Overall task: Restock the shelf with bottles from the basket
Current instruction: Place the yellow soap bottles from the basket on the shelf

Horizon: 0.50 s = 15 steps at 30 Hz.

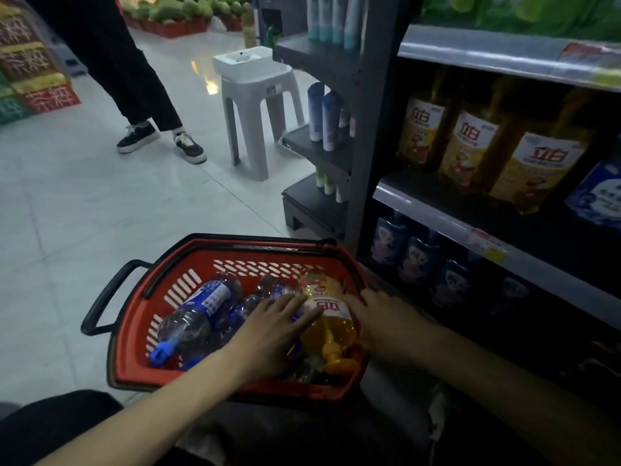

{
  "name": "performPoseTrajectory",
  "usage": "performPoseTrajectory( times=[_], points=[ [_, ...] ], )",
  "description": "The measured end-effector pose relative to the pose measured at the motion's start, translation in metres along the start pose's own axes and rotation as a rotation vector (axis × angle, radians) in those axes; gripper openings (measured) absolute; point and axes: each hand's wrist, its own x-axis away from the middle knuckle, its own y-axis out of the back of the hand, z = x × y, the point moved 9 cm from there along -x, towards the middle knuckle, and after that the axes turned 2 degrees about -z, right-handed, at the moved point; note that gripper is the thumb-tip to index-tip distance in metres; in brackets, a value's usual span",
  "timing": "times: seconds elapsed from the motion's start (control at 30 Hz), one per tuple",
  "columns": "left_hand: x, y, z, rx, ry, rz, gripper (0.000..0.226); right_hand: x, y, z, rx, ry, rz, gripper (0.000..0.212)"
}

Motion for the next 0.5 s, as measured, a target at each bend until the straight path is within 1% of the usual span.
performPoseTrajectory(
  times=[0.07,0.1,0.2,0.27,0.43,0.5],
  points=[
    [-0.010,-0.011,-0.006,0.091,-0.016,0.040,0.099,-0.003,-0.008,-0.001,0.040,-0.002,0.014,0.065],
    [-0.014,-0.015,-0.010,0.114,-0.025,0.066,0.102,-0.003,-0.012,-0.001,0.053,-0.001,0.026,0.063],
    [-0.027,-0.023,-0.016,0.109,-0.038,0.113,0.105,-0.002,-0.022,-0.001,0.095,0.022,0.045,0.075],
    [-0.033,-0.025,-0.019,0.111,-0.047,0.076,0.114,-0.001,-0.026,0.000,0.105,0.036,0.048,0.077],
    [-0.046,-0.027,-0.025,0.113,-0.100,0.016,0.130,0.003,-0.025,-0.002,0.069,0.021,0.027,0.068],
    [-0.050,-0.025,-0.028,0.086,-0.132,0.015,0.131,0.004,-0.024,-0.004,0.051,0.006,0.025,0.065]
  ],
)
